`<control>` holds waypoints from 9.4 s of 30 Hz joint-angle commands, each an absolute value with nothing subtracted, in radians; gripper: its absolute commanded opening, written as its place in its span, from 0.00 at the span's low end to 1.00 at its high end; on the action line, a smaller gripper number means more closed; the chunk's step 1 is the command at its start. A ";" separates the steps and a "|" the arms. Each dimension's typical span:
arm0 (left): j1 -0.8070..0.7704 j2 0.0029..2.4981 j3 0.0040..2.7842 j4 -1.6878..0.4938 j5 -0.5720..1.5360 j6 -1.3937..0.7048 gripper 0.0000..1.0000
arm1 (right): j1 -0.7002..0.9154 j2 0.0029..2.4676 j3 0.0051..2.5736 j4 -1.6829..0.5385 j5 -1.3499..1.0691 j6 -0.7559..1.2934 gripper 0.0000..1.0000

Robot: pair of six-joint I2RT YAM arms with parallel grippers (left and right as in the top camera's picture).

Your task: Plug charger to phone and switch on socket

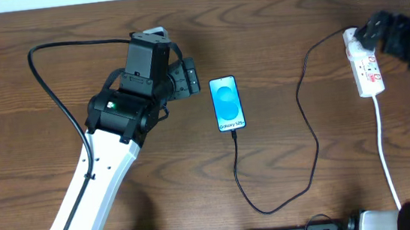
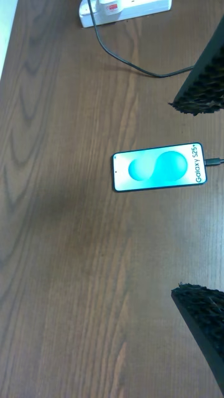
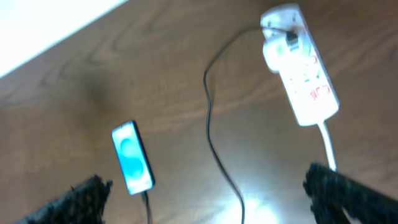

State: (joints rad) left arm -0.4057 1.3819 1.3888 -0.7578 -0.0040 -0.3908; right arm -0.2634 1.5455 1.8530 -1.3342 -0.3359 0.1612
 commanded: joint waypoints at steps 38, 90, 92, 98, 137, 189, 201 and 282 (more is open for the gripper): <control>-0.401 1.379 1.390 -0.759 -0.016 -0.374 0.87 | -0.445 2.342 2.079 -1.223 -0.510 -0.390 0.99; -0.401 1.379 1.390 -0.759 -0.016 -0.374 0.87 | -0.372 2.344 1.802 -1.088 -0.642 -0.241 0.99; -0.401 1.379 1.390 -0.759 -0.016 -0.374 0.87 | -0.372 2.344 1.802 -1.082 -0.646 -0.244 0.99; -0.401 1.379 1.390 -0.759 -0.016 -0.374 0.87 | -0.372 2.344 1.802 -1.078 -0.691 -0.244 0.99; -0.401 1.379 1.390 -0.759 -0.016 -0.374 0.87 | -0.412 1.747 1.945 -1.365 -0.395 -0.045 0.99; -0.379 0.522 0.735 -0.619 -0.177 -0.374 0.87 | -0.412 1.747 1.945 -1.365 -0.394 -0.045 0.99; -0.276 0.271 0.422 -0.207 -0.177 -0.374 0.87 | -0.412 1.747 1.945 -1.365 -0.394 -0.045 0.99; -0.023 0.004 0.004 -0.073 0.000 0.003 0.87 | -0.399 1.724 1.935 -1.319 -0.328 -0.044 0.99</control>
State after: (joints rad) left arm -0.0277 0.0101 0.0250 -0.0364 -0.0017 -0.0174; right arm -0.4110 1.7519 1.9366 -1.3437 -0.3450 -0.0544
